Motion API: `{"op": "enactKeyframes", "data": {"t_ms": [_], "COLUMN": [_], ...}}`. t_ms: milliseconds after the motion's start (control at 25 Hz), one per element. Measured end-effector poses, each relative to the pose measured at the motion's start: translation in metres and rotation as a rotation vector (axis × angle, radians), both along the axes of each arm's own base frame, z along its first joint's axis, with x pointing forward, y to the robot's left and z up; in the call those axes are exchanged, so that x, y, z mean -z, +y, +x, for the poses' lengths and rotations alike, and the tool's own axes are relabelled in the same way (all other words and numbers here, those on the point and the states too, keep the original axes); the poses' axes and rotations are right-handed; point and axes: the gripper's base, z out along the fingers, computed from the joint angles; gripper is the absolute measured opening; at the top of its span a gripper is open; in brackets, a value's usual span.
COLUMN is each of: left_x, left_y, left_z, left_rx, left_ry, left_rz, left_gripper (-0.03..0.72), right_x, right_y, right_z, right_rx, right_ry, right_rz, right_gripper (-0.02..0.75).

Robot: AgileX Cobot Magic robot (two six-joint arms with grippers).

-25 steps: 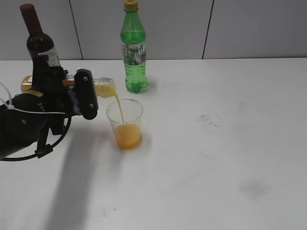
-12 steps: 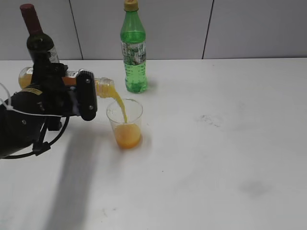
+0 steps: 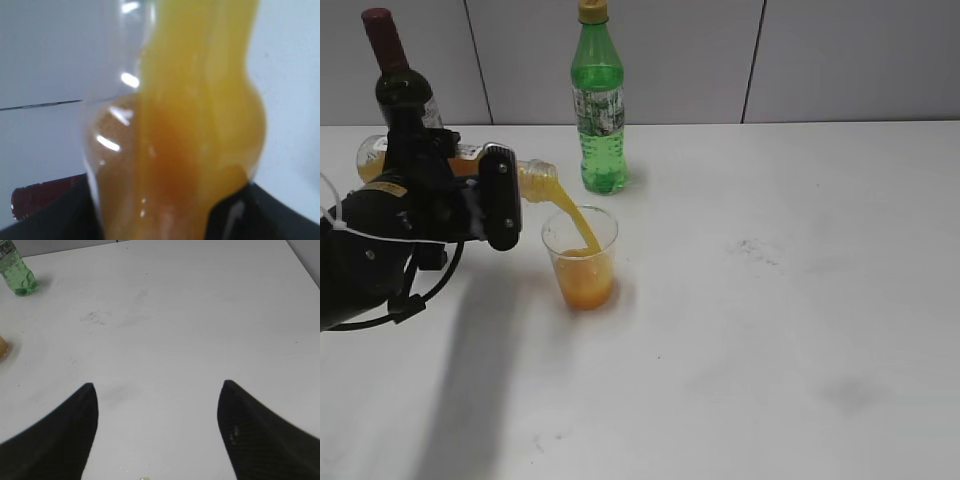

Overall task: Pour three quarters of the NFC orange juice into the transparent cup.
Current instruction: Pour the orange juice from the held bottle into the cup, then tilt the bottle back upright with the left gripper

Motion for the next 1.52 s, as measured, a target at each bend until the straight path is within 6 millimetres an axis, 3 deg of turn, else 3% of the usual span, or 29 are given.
{"op": "enactKeyframes", "data": {"t_ms": [1520], "left_x": [-0.0012], "left_y": [0.0005], "left_z": [0.0004], "left_rx": [-0.005], "left_ry": [-0.014], "left_rz": [0.003], "left_gripper": [0.479], "right_x": [0.0000], "right_y": [-0.0001], "right_z": [0.0000], "right_rx": [0.001], "right_ry": [0.000], "right_rz": [-0.001], "right_gripper": [0.571]}}
